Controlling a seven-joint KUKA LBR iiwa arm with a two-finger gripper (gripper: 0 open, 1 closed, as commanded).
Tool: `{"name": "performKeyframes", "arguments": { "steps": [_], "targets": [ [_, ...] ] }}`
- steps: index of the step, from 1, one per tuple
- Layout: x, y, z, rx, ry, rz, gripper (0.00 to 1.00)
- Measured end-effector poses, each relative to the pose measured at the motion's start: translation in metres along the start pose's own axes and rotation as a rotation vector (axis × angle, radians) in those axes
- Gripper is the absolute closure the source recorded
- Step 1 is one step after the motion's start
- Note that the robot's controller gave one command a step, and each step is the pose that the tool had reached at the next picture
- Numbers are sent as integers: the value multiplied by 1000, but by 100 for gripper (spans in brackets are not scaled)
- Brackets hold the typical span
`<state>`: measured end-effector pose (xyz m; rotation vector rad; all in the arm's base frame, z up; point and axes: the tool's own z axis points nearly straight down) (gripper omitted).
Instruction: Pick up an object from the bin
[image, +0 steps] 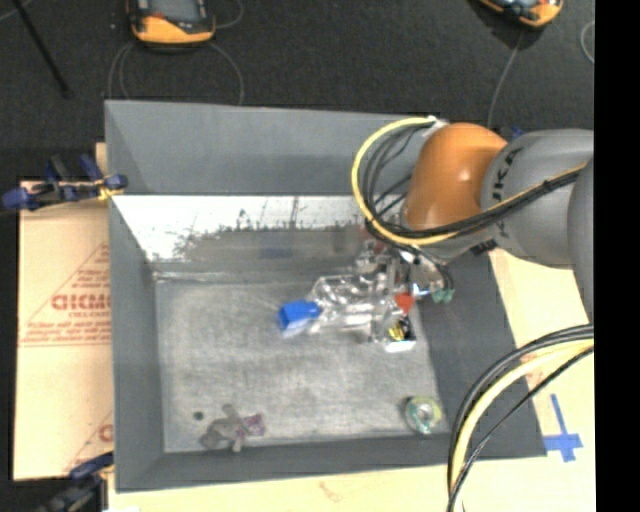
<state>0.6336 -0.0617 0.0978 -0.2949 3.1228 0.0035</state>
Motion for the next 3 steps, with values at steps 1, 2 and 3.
{"name": "performKeyframes", "arguments": {
  "steps": [1,2,3],
  "targets": [
    [-1,-3,-2,3,-3,1,100],
    [3,-2,-57,5,-1,-7,100],
    [-1,16,-118,4,-2,-35,100]
  ]
}}
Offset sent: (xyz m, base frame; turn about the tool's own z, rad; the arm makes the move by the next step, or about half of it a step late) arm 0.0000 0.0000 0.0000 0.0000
